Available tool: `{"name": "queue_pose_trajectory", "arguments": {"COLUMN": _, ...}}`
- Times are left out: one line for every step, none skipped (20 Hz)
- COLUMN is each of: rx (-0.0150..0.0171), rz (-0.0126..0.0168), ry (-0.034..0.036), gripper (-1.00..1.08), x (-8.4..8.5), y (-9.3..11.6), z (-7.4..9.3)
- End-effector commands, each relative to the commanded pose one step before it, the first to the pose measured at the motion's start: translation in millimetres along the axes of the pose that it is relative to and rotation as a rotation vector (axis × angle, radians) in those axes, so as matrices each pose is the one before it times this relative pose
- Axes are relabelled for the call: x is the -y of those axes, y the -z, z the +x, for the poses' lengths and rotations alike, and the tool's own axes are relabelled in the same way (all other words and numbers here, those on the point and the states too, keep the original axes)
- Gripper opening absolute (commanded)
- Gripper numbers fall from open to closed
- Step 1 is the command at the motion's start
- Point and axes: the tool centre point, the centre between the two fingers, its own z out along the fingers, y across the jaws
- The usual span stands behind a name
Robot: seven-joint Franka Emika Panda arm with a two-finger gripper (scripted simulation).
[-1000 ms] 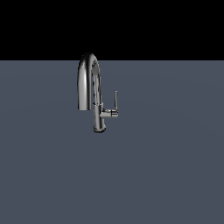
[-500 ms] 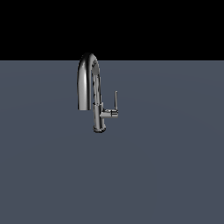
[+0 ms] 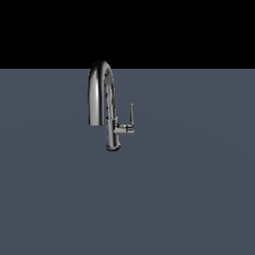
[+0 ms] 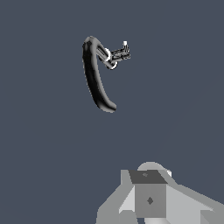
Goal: Turn on the faucet by rotating a designated handle.
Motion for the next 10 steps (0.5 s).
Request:
{"name": "queue_pose_trajectory", "arguments": {"rx": 0.03854, "rz": 0.03957, "ry": -0.04083, "gripper": -1.00, "x": 1.76, "y": -3.55, "z": 15.02}}
{"name": "queue_pose_trajectory", "arguments": {"rx": 0.01556, "rz": 0.01602, "ry": -0.01622, "gripper": -1.00, "x": 0.75, "y": -1.37, "z": 5.99}}
{"name": "queue_pose_trajectory", "arguments": {"rx": 0.01566, "rz": 0.01615, "ry": -0.01631, "gripper": -1.00, "x": 0.76, "y": -1.38, "z": 6.03}}
{"name": "queue_pose_trajectory", "arguments": {"rx": 0.01576, "rz": 0.01628, "ry": -0.01640, "gripper": -1.00, "x": 0.77, "y": -1.38, "z": 6.07}}
{"name": "queue_pose_trajectory", "arguments": {"rx": 0.01587, "rz": 0.01641, "ry": -0.01650, "gripper": -1.00, "x": 0.77, "y": -1.39, "z": 6.11}}
{"name": "queue_pose_trajectory", "arguments": {"rx": 0.01598, "rz": 0.01654, "ry": -0.01659, "gripper": -1.00, "x": 0.78, "y": -1.39, "z": 6.15}}
{"name": "queue_pose_trajectory", "arguments": {"rx": 0.01609, "rz": 0.01667, "ry": -0.01668, "gripper": -1.00, "x": 0.78, "y": -1.40, "z": 6.19}}
{"name": "queue_pose_trajectory", "arguments": {"rx": 0.01619, "rz": 0.01680, "ry": -0.01677, "gripper": -1.00, "x": 0.78, "y": -1.40, "z": 6.23}}
{"name": "queue_pose_trajectory", "arguments": {"rx": 0.01630, "rz": 0.01693, "ry": -0.01686, "gripper": -1.00, "x": 0.79, "y": -1.41, "z": 6.27}}
{"name": "queue_pose_trajectory", "arguments": {"rx": 0.01642, "rz": 0.01707, "ry": -0.01696, "gripper": -1.00, "x": 0.79, "y": -1.41, "z": 6.31}}
